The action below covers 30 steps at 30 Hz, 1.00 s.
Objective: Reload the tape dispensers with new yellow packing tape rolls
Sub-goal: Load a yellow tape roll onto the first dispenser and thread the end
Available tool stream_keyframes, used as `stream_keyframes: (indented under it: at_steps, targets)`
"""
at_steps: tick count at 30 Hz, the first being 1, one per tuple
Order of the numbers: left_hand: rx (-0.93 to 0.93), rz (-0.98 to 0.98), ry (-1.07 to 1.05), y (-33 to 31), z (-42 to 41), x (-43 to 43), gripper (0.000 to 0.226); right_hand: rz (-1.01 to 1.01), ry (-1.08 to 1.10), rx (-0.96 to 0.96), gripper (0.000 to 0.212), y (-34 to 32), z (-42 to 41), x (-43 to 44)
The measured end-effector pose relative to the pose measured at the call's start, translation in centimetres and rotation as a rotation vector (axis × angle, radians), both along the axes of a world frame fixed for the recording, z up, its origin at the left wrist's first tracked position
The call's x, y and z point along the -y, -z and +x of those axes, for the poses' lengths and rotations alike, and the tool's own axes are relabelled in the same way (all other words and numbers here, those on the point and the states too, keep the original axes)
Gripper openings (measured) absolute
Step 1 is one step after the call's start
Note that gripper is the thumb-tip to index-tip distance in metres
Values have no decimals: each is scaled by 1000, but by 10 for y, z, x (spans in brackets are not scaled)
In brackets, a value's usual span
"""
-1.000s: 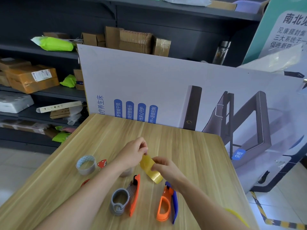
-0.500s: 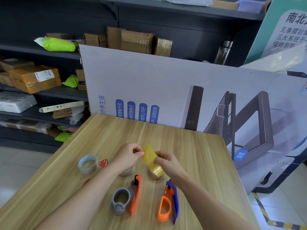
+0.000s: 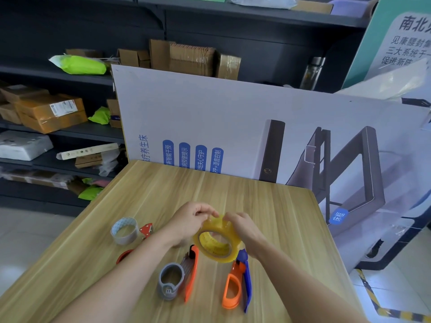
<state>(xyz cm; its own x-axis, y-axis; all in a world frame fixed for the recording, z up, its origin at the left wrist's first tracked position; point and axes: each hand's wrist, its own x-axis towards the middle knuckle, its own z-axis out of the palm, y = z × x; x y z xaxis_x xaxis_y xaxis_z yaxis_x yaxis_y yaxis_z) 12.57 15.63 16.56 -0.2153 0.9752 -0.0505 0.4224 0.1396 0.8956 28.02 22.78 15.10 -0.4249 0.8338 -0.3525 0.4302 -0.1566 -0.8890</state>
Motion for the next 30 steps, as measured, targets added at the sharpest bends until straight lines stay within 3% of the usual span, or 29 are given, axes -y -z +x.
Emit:
stream_keyframes:
  at_steps: [3,7,12,15,17,20,22,24,27,30]
  targets:
    - [-155,9,138,-1,-6,5,37,-39,33,32,9,0,5,-3]
    - [-286,64,197,3,-5,6,14,-89,20,55,11,0,12,0]
    - [-128,92,171,13,4,9,10,-192,-55,-46,26,0,18,1]
    - [-107,78,84,20,8,11,12,-143,-60,-154,32,1,21,1]
    - [-124,59,17,24,11,11,14,-87,-79,-174,43,4,24,4]
    - [-164,1,-118,32,14,9,16,-41,-121,-82,81,15,26,14]
    - [-198,-31,-224,38,17,7,18,149,-120,34,104,25,27,22]
    - [-205,-76,-323,42,19,5,20,399,-101,129,110,34,31,29]
    - [-167,-109,-354,50,22,3,20,628,-164,247,86,40,37,29]
    - [147,-122,-365,64,28,-1,19,662,-389,448,38,44,45,24]
